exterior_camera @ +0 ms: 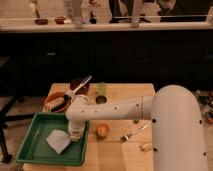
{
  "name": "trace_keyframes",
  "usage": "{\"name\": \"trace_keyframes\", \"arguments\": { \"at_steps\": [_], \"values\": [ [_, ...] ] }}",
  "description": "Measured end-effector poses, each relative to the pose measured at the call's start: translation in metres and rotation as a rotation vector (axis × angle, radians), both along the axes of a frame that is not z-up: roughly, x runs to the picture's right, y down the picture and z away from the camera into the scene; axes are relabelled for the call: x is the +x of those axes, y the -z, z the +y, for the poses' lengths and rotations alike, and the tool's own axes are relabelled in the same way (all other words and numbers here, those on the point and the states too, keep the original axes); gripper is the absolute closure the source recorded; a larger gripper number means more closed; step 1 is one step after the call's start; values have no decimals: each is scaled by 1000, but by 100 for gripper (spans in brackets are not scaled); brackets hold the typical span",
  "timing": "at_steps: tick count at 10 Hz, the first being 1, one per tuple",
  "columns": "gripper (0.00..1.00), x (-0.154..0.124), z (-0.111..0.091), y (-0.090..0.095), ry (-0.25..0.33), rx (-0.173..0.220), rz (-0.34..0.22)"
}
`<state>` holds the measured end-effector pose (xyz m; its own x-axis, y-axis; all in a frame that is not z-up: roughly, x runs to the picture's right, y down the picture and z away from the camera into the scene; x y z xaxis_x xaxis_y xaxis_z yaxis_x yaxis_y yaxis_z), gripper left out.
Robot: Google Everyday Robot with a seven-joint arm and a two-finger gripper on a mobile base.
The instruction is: Wipe tray with towel
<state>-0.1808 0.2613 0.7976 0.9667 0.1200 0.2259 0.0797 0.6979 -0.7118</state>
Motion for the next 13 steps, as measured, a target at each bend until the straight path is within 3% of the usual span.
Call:
{"name": "trace_keyframes", "arguments": {
  "at_steps": [4, 7, 10, 13],
  "values": [
    [100, -64, -4, -11, 32, -8, -50],
    [100, -95, 7, -5, 73, -18, -108],
    [100, -79, 15, 4, 70, -19, -110],
    [100, -29, 10, 7, 28, -5, -73]
  ]
}}
